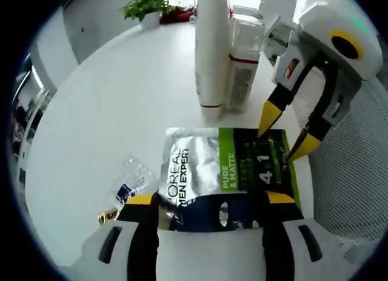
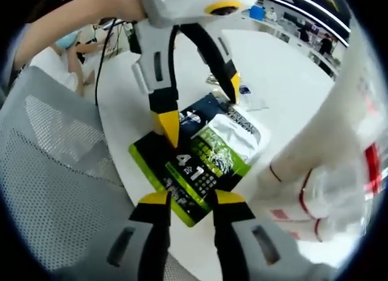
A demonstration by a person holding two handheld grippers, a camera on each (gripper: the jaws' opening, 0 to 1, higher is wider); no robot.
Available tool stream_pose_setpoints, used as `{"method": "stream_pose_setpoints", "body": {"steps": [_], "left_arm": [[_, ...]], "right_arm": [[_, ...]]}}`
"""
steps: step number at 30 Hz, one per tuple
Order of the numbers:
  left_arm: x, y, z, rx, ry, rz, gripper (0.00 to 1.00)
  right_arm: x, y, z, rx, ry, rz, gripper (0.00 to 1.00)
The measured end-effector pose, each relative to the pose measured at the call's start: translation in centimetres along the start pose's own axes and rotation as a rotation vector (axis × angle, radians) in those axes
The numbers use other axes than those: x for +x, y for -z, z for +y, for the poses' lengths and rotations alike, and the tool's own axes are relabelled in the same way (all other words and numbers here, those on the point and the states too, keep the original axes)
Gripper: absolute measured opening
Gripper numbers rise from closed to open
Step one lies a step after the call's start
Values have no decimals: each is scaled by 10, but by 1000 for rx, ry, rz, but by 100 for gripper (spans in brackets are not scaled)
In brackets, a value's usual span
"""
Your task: Arrange the skincare products in the storage area until every visible bottle or jar stands upright without overlapping.
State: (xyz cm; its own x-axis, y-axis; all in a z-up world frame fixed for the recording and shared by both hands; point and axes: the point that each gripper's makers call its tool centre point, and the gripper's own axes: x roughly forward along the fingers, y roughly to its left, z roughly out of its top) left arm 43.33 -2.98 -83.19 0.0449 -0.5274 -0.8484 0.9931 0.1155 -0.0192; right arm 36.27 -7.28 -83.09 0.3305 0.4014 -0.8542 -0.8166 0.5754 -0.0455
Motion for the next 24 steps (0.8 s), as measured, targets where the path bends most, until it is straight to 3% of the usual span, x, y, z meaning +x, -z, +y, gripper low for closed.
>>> {"method": "stream_pose_setpoints", "body": {"steps": [24], "left_arm": [[4,-6,21,-4,-8,-20,66]], "right_arm": [[3,-6,-17,22,54,-10,26]]}}
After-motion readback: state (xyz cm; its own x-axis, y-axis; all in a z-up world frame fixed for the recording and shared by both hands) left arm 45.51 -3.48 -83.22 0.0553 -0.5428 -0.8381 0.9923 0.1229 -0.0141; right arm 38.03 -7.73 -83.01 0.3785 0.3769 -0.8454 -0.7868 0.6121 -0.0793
